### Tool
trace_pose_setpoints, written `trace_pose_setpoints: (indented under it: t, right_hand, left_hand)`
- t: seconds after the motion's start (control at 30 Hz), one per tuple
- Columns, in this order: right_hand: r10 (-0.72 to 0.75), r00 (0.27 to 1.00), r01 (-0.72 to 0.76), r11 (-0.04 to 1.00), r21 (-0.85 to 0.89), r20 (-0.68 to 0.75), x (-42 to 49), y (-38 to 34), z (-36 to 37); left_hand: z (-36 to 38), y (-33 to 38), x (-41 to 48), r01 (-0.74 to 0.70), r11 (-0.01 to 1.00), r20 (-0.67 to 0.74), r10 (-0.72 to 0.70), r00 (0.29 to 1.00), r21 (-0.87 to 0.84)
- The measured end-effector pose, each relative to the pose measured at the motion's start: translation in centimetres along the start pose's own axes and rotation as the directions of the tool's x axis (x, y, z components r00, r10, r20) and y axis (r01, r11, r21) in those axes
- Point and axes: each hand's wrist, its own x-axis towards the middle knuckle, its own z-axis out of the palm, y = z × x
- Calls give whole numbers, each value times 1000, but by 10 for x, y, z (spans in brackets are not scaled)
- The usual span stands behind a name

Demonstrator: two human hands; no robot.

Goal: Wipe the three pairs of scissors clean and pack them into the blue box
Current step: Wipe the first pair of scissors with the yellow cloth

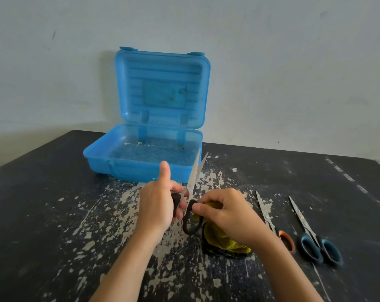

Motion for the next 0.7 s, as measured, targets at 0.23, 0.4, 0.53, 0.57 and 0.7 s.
trace_pose_setpoints:
  t: [0.23,0.4,0.53,0.57,0.7]
  right_hand:
    - [44,999,-44,998,39,0,-4,1,-3]
    - [40,999,-40,999,33,21,-5,0,-4]
    - [53,998,-56,990,130,29,-3,0,-2]
    - [65,998,-66,987,147,15,-3,2,-2]
    - [121,991,-108,978,180,-63,-1,11,-6]
  left_hand:
    - [-1,-6,6,-35,999,-117,36,992,11]
    - [-6,-8,9,149,984,71,-143,987,-96]
    - [-7,0,2,360,933,471,-309,826,-20]
    - [-6,3,0,366,930,514,-301,803,-27]
    - [-7,4,0,358,931,476,-286,832,-66]
